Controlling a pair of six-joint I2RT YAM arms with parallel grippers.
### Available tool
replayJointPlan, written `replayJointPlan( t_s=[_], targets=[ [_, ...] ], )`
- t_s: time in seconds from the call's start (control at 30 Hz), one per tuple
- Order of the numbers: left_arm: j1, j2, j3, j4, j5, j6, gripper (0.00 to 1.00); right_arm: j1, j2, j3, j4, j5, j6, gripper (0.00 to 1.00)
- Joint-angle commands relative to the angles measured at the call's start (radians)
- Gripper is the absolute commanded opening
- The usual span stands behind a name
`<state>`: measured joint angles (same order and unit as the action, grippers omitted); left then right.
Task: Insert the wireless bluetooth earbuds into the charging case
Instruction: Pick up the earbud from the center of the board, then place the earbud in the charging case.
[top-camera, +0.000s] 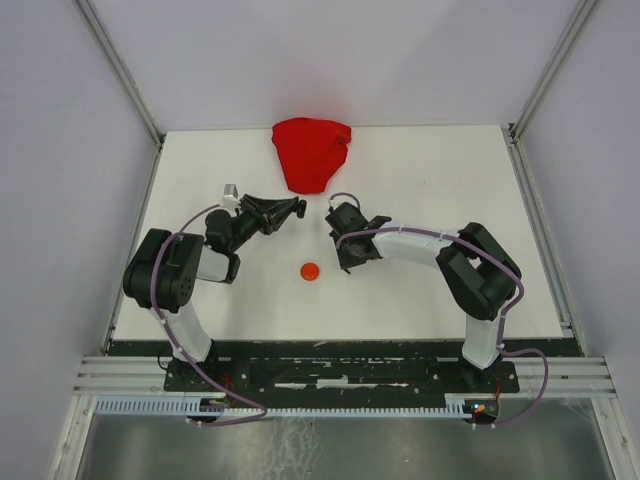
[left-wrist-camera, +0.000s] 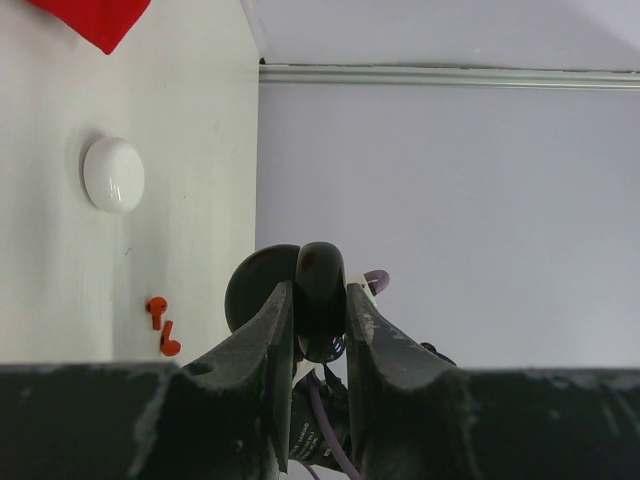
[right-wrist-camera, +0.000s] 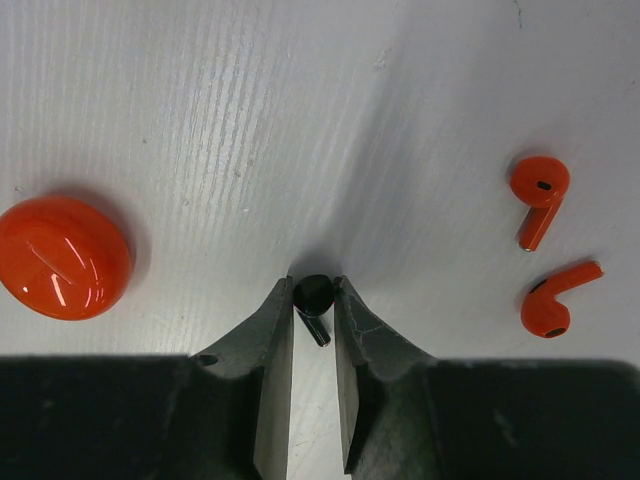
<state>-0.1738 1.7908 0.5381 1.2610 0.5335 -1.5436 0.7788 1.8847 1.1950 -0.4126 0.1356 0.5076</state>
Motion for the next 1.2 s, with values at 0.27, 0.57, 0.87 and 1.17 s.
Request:
replayJointPlan(
  t_s=[0.27,0.57,0.87,1.17],
  targets=[
    [0.008,0.007,-0.012,0.07,0.019,-0.026,0.03,0.004,-0.017,0.011,-0.026,0.011,-0.037,0.2],
    [0.007,0.035,-0.007,0.094,0.032,-0.041,0.03,-0.051,-0.17,0.018,0.124,-0.034,-0.097,0.16],
    [0.003,0.051,0.023,0.109,0.06,-0.066,0.03,-0.143,-0.344,-0.106,0.491,-0.181,-0.13,0.14],
    [-0.049,0.079,0.067,0.166,0.075,-0.141,0.03,-0.154,-0.422,-0.235,0.858,-0.235,-0.146,0.1]
  ],
)
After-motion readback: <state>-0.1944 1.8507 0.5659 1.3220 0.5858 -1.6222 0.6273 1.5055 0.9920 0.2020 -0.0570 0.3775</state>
